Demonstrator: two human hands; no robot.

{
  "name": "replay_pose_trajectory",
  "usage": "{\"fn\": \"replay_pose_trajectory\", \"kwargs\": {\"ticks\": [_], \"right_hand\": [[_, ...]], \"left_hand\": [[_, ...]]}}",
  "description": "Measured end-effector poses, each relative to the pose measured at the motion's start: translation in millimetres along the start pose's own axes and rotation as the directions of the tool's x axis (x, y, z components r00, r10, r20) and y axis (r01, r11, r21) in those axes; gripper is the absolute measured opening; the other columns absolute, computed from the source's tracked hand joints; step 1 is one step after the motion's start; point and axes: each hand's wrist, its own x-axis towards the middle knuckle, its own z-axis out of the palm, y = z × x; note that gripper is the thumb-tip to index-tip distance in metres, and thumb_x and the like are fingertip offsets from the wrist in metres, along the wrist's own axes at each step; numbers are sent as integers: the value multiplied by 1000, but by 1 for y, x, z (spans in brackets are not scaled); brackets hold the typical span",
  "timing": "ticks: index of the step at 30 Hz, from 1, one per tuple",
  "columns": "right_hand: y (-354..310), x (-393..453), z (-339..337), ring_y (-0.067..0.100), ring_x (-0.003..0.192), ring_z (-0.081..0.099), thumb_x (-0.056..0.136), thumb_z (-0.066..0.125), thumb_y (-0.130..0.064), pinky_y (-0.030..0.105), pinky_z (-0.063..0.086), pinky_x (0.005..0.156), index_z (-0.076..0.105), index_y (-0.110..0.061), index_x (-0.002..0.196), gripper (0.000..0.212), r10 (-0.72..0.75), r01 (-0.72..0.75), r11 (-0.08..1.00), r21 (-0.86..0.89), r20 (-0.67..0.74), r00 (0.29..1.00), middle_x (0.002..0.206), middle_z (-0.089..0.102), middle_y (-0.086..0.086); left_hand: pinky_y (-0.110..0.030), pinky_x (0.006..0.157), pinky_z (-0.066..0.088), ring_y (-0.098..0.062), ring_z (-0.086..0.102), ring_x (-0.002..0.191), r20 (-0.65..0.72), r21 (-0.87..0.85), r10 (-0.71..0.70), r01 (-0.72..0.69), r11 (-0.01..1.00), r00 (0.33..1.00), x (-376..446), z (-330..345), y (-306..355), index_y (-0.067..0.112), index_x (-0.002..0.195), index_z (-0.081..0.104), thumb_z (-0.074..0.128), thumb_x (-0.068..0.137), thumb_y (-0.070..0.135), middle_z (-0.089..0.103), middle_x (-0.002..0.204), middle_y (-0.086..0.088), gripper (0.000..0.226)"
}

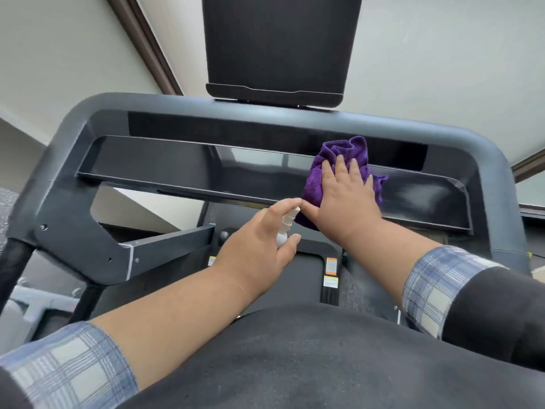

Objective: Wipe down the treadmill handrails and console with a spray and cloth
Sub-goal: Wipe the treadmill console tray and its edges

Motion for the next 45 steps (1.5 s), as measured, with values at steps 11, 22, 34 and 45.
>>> {"fn": "replay_pose_trajectory", "kwargs": {"ticks": [11, 22, 34, 45], "right_hand": [[-137, 40, 2, 42, 152, -4, 55, 29, -99, 66, 10, 119, -3, -15, 159, 137, -155, 163, 985, -63, 123, 980, 167, -5, 16], [-288, 77, 5, 43, 151, -3, 57, 8, -84, 66, 11, 118, 0, -14, 159, 123, -185, 194, 979, -57, 130, 974, 167, -4, 17], [-395, 106, 5, 40, 152, -4, 69, 5, -77, 63, 9, 120, 0, -12, 159, 111, -370, 384, 920, -72, 154, 916, 167, -5, 16], [-411, 101, 4, 25, 155, 1, 82, 15, -58, 50, 7, 124, 13, -19, 160, 87, -596, 595, 801, 69, 186, 781, 168, 7, 3]], "left_hand": [[-10, 78, 33, -2, 47, 100, -128, -24, -86, 83, 996, 988, -22, -75, -84, 51, 137, 27, 65, 92, 29, 49, 119, 20, 63], [-28, 78, 50, -5, 54, 97, -177, -47, -122, 116, 992, 977, -23, -169, -189, 54, 137, 27, 63, 91, 33, 54, 125, 16, 62], [-39, 83, 54, -11, 60, 101, -241, -96, -250, 233, 968, 938, -59, -218, -251, 56, 138, 25, 56, 90, 43, 56, 125, 14, 59], [-34, 85, 51, -12, 57, 105, -284, -93, -295, 280, 956, 912, -71, -227, -248, 54, 136, 27, 57, 89, 44, 57, 126, 9, 56]]}}
